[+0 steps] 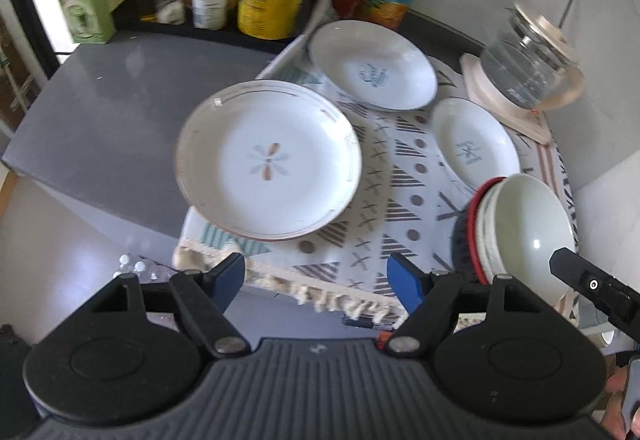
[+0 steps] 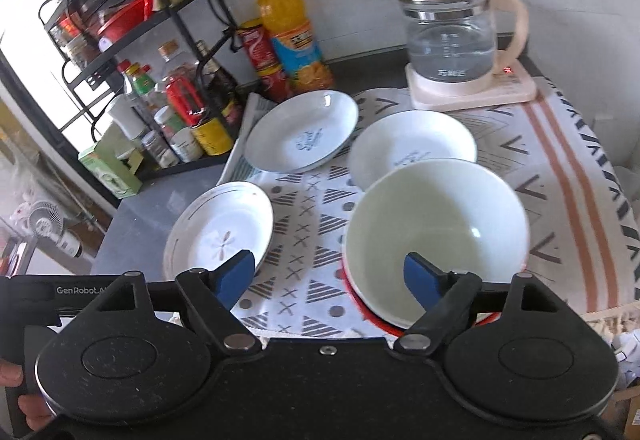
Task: Organize plates and bowls
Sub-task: 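Move both grippers toward the white plate printed 'Sweet', then close both grippers on the rim of the 'Sweet' plate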
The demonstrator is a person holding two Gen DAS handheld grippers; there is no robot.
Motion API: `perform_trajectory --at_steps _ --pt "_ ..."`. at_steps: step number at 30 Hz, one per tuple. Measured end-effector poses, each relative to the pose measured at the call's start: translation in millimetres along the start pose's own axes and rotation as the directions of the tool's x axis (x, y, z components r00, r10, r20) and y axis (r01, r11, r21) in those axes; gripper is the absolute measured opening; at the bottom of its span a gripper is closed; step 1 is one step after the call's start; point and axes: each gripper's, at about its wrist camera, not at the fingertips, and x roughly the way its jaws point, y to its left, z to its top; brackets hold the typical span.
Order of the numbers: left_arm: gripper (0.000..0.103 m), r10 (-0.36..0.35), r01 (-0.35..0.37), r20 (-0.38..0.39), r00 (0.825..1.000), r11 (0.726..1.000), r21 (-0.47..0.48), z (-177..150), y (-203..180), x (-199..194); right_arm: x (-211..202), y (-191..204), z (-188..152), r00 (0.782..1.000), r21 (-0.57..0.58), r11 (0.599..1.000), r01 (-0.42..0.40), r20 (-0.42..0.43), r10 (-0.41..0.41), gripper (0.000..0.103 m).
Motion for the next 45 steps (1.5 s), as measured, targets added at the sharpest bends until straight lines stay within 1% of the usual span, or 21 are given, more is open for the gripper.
perform_trajectory --at_steps 2,7,12,17,23,25,28,30,31,33,35,37,41,44,45 --pt "0.076 0.002 -0.002 0.006 1.000 1.000 -0.013 -0.8 7.1 -3.6 2.7 6.0 0.1 1.000 -0.006 1.000 -0.006 -0.003 0.006 0.082" --pt "0.076 0.010 -0.009 0.019 1.000 0.999 -0.046 1.1 23.2 -8.8 9.1 20.8 2.3 1.000 -0.026 1.000 -0.011 -0.006 0.011 0.088" --pt "0.076 0.004 -0.001 0.044 0.999 0.998 -0.064 12.9 35.0 -9.2 17.9 35.6 9.2 1.000 -0.040 0.999 -0.005 -0.006 0.005 0.091" --pt "0.077 -0.021 0.024 0.057 0.998 0.998 -0.062 31.5 45.8 2.1 29.2 46.9 18.3 1.000 -0.045 0.999 0.011 0.008 -0.011 0.092" --pt "0.076 -0.041 0.046 0.095 0.995 0.997 -0.057 67.8 58.4 24.5 55.5 62.9 35.0 0.999 -0.047 0.999 0.024 0.032 -0.023 0.091" --pt "0.076 -0.064 0.070 0.098 0.993 0.996 -0.055 84.1 62.7 33.3 64.2 66.7 43.0 0.999 -0.033 0.999 0.020 0.045 -0.019 0.091" --pt "0.076 -0.074 0.079 0.091 0.993 0.996 -0.052 106.7 67.5 45.3 81.1 68.8 56.0 0.998 0.009 1.000 0.029 0.053 -0.029 0.088" --pt "0.076 -0.103 0.107 0.081 0.991 0.993 -0.048 122.0 67.8 53.7 93.3 68.0 63.2 0.998 0.044 0.998 0.042 0.050 -0.044 0.086" --pt "0.076 -0.116 0.119 0.081 0.990 0.992 -0.033 128.2 66.7 57.4 97.7 67.8 65.1 0.998 0.057 0.997 0.048 0.048 -0.051 0.084" --pt "0.076 -0.121 0.120 0.081 0.989 0.993 0.017 140.4 60.6 67.1 106.1 65.9 69.4 0.997 0.082 0.995 0.058 0.050 -0.063 0.082" --pt "0.076 -0.130 0.126 0.070 0.989 0.990 0.055 152.1 54.9 78.0 113.9 64.0 72.2 0.995 0.107 0.991 0.080 0.054 -0.086 0.081" --pt "0.076 -0.149 0.145 0.055 0.987 0.987 0.068 163.8 51.2 86.9 121.3 61.5 74.7 0.994 0.136 0.987 0.091 0.053 -0.099 0.080" --pt "0.075 -0.180 0.173 0.056 0.982 0.978 0.113 182.5 42.8 102.4 136.8 55.9 80.0 0.990 0.208 0.972 0.112 0.061 -0.128 0.076" --pt "0.073 -0.195 0.190 0.036 0.980 0.974 0.121 192.8 37.1 118.3 149.7 50.2 81.1 0.988 0.258 0.959 0.121 0.059 -0.140 0.073" --pt "0.073 -0.200 0.195 0.034 0.979 0.973 0.127 194.9 35.2 123.8 154.3 48.3 80.8 0.987 0.271 0.954 0.126 0.058 -0.147 0.069"
